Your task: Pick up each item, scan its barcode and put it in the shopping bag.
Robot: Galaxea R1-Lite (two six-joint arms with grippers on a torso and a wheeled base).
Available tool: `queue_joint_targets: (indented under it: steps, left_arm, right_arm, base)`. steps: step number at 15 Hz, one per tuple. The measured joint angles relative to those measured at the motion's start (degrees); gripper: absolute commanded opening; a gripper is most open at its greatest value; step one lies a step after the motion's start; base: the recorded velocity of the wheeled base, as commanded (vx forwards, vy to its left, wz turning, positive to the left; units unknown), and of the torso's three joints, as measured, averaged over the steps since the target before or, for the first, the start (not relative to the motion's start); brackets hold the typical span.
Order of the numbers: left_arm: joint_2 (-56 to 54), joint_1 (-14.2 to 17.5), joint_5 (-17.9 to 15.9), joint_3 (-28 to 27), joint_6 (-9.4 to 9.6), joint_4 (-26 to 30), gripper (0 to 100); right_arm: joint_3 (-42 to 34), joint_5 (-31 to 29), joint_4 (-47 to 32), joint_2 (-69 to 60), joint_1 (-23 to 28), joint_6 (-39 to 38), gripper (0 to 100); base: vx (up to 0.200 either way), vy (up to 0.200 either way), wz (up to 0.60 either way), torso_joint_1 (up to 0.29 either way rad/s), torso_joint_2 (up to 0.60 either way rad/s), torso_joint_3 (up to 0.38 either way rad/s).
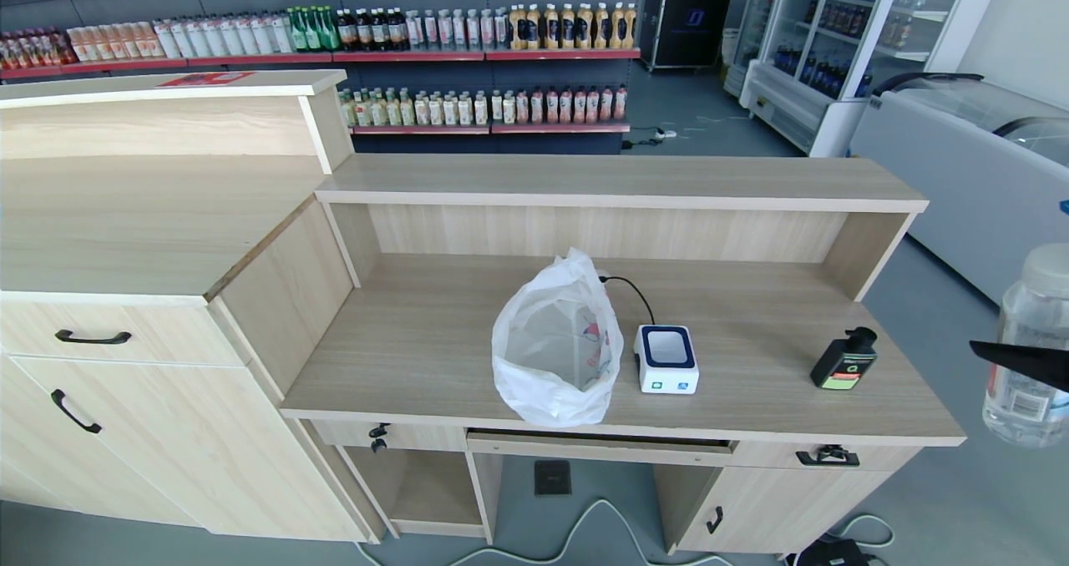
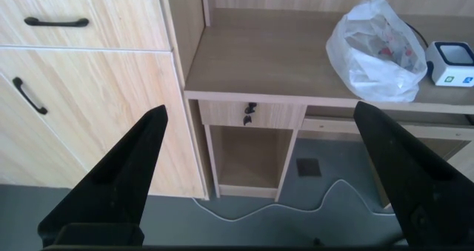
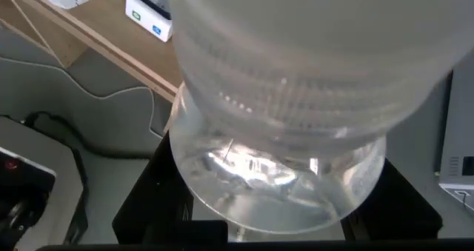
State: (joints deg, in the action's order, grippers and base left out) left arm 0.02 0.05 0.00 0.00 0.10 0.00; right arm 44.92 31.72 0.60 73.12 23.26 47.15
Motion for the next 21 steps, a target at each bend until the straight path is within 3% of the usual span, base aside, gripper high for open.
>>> queue_joint_targets:
  steps: [4,8,13,21]
  left_arm:
    - [0.0,0.0,0.0,0.0,0.0,0.0,100]
    - [0.0,0.0,0.0,0.0,0.0,0.02,100]
    - [0.0,0.0,0.0,0.0,0.0,0.0,100]
    - [0.0,0.0,0.0,-0.02,0.0,0.0,100]
  right_arm:
    - [0.91,0.3,5.01,4.78,5.12,9.5,0]
    - [0.85,3.23,7.94,7.0,7.63,12.54,0]
    - [0.48,4.24,17.36,11.3,7.88,14.2,0]
    - [5.95,4.92,29.39,27.65,6.23,14.1,0]
  base:
    - [0.0,0.0,0.0,0.0,0.0,0.0]
    - [0.0,0.0,0.6,-0.001,0.0,0.002]
    - [0.0,0.0,0.6,0.003,0.01,0.0]
    - [0.0,0.0,0.0,0.0,0.0,0.0]
